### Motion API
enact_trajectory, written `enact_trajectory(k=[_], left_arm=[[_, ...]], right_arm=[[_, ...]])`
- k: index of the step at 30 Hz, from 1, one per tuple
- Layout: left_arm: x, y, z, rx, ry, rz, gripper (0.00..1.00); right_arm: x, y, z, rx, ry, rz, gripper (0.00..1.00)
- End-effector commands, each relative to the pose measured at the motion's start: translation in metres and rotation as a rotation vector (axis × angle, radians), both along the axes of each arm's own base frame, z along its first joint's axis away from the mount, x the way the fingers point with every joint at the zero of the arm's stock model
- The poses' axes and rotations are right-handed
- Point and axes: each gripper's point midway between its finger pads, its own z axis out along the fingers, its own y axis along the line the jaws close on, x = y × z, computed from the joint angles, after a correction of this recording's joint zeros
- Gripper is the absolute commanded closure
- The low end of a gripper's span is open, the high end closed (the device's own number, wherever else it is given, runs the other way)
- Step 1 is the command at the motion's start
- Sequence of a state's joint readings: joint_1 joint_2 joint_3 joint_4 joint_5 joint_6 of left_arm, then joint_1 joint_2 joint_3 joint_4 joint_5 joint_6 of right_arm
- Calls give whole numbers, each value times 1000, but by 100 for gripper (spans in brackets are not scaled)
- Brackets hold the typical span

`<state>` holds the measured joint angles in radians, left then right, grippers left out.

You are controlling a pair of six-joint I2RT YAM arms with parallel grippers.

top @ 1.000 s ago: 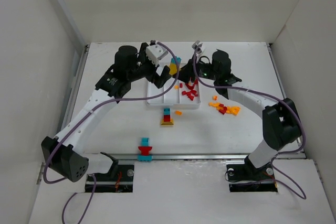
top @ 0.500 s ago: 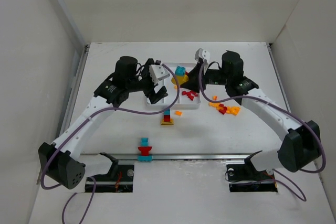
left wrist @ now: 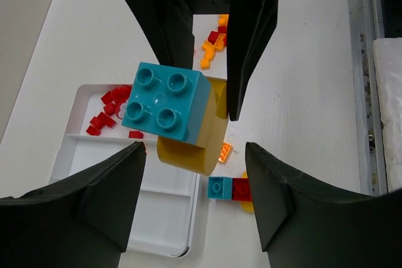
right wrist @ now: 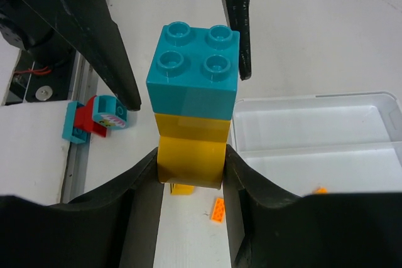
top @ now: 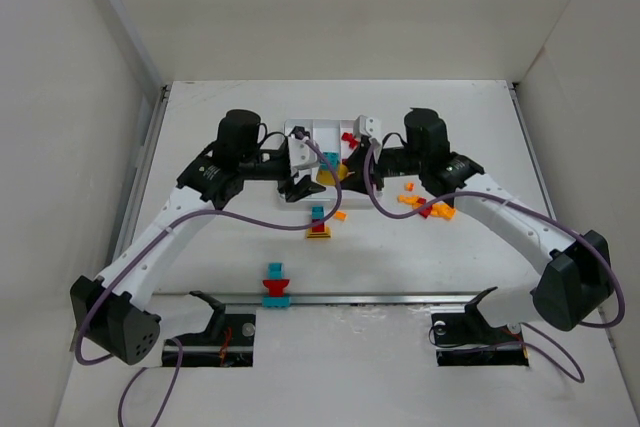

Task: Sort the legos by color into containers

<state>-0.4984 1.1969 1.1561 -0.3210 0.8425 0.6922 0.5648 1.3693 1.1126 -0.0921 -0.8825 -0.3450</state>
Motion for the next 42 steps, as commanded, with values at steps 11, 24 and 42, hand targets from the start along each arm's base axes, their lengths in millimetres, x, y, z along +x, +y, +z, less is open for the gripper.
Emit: enact_trajectory(k=[11,24,42], left_arm=[[-7,-7,13,-56,-65,-55,35],[-11,-4,-6,0,-41,-80,97],[6,6,-21,37,20,86,100]], right_arm=[[-13,11,25,35,-92,67,100],[-16,14,36,47,-124,90,100],[-5,14,56,44,-109,-36,16]])
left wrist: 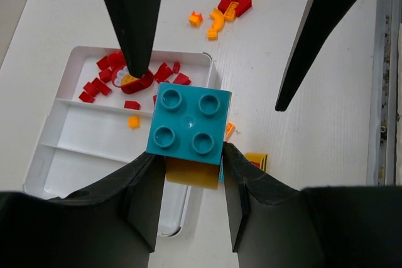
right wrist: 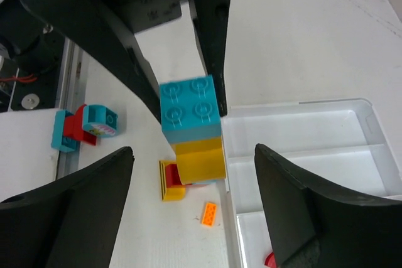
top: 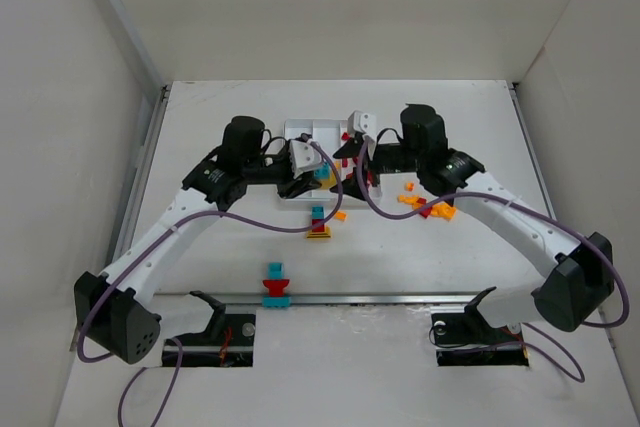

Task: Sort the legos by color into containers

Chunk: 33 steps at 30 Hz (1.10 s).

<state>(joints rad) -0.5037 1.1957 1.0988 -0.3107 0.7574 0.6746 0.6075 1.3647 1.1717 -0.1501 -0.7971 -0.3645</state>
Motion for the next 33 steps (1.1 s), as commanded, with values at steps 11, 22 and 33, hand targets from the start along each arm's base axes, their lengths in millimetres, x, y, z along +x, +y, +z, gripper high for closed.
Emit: enact_trajectory(k=[11,22,33], left_arm=[[1,-2,3,-17,-10,24,100],[2,-2,5,-22,-18,24,100],[0,12,-39,55,58,103,100]], right_arm=[[1,32,47,79,-11,52,35],[8,38,35,62,17,60,59],[11,42,41,70,34,34,100]])
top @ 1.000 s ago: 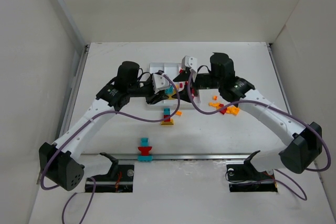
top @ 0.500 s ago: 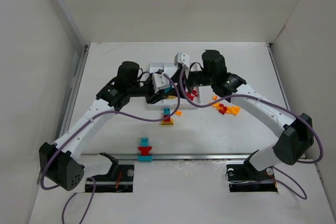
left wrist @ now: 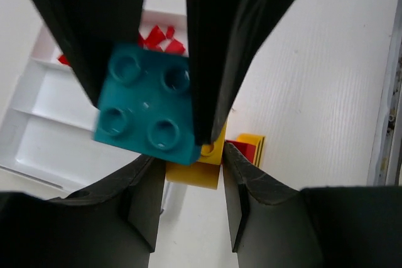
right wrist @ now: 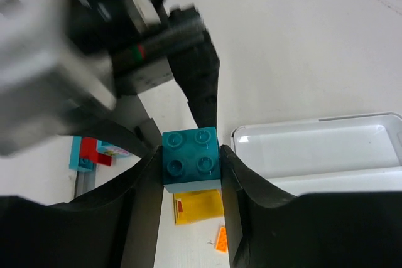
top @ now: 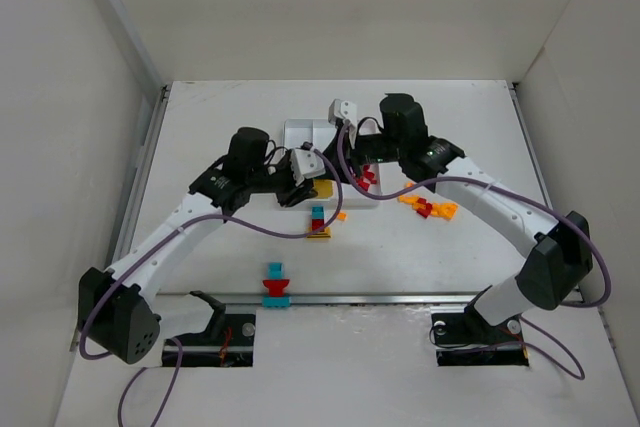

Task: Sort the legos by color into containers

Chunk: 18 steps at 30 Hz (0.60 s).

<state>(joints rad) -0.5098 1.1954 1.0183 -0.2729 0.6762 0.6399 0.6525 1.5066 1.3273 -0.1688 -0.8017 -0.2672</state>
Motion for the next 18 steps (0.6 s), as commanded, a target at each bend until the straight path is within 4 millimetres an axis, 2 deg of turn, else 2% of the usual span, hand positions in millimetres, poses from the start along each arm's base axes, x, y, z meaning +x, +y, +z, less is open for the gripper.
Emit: enact_trajectory(k=[1,2,5,6,8,9,10,11,13,14,16,17,18], left_arm=[[-5,8,-11,17,9,42,100],[-6,11,-23,32,31,58,100],[-5,19,-41,64,45,105,100],[-6,21,-41,62,48,120,100],[-2,24,-40,59,34,153,100],[0,26,-38,57,32,174,100],[2,27,-32,39,28,204,100],[7,32,-36,51,24,243,100],[8,38,-33,53,8,283,100],[9,40,-33,55,13,304,100],[10,46,-29,54,-13,331,100],[8,47,-34,61,-4,330,100],[7,48,-30,54,-13,331,100]], right_arm=[[1,8,34,62,-64,4,100],[3,8,33,60,-66,-6,100],[5,7,33,58,-58,-20,100],[11,7,38,63,-77,-48,100],[22,8,27,40,-58,-94,100],[38,7,27,33,-59,-181,100],[51,9,14,13,-38,-226,100],[61,11,11,16,-11,-270,100],[93,7,-1,12,18,-374,100],[109,18,-14,3,64,-398,100],[131,29,-25,1,101,-444,100],[146,41,-37,-4,125,-449,100],[153,47,-44,-2,157,-456,100]])
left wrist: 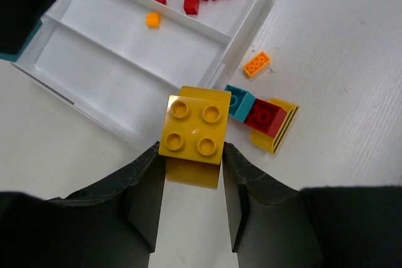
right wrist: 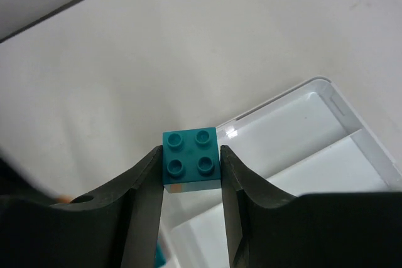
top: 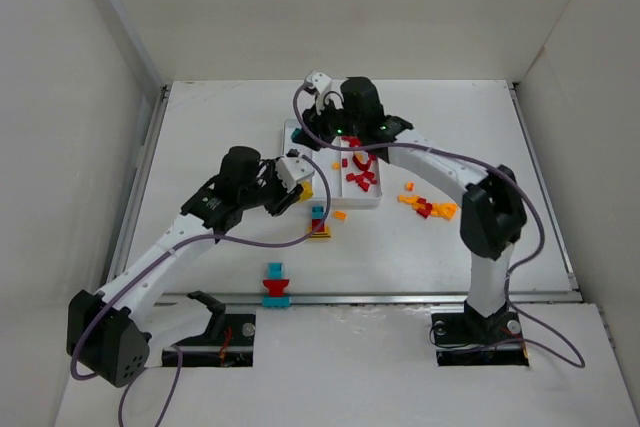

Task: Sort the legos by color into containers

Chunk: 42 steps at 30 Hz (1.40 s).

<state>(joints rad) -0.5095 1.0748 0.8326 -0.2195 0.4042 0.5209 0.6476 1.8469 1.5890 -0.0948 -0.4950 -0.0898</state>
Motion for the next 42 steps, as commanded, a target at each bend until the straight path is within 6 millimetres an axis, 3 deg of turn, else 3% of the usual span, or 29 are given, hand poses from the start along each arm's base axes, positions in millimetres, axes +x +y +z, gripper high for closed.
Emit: enact_trajectory(k=[1,3,5,6,8,9,14,18,22,23,26,27,29,30,31,34,37,40,42], left_arm=[[2,3,11,-29,-34,49,100],[1,7,9,-29,-34,59,100],[0,6,9,-38,-25,56,100],[1,9,8,-33,-18,66,100],[2,7,10,-38,-16,59,100],[2,7,7,-33,-8,59,100],[5,7,8,-38,-6,60,100],[6,7,8,-23,-10,51,100],[9,6,16,-27,-34,45,100],[10,4,20,-31,-46,33,100],[7,0,31,-36,-79,-14,100],[6,-1,31,-36,-83,-28,100],[3,-7,39,-57,-92,-67,100],[4,-9,44,-63,-109,-83,100],[2,-10,45,-68,-106,-93,100],[-1,-18,58,-98,-126,-142,100],[-4,-26,65,-111,-136,-206,100],[-13,-34,68,-102,-136,-277,100],[-15,-34,72,-108,-136,-285,100]], right_arm=[[44,16,-11,46,56,-123,100],[56,28,-31,41,93,-121,100],[63,33,-42,34,102,-121,92],[66,35,-57,19,120,-122,88],[71,38,-66,13,127,-123,71],[71,39,-67,13,127,-123,71],[66,40,-77,1,141,-94,37],[64,31,-63,5,111,-96,28],[63,14,-42,18,82,-96,26],[69,0,-35,28,77,-111,26],[60,-27,-9,23,-10,-76,27],[43,-36,1,18,-40,-55,27],[30,-53,6,-36,-133,-8,27],[10,-61,-12,-85,-100,47,27],[-5,-68,0,-125,-195,119,27],[-63,-75,-25,-217,-156,315,26],[-87,-78,-39,-222,-106,384,26],[-106,-71,-20,-141,-137,436,26],[-108,-64,-7,-106,-166,430,26]])
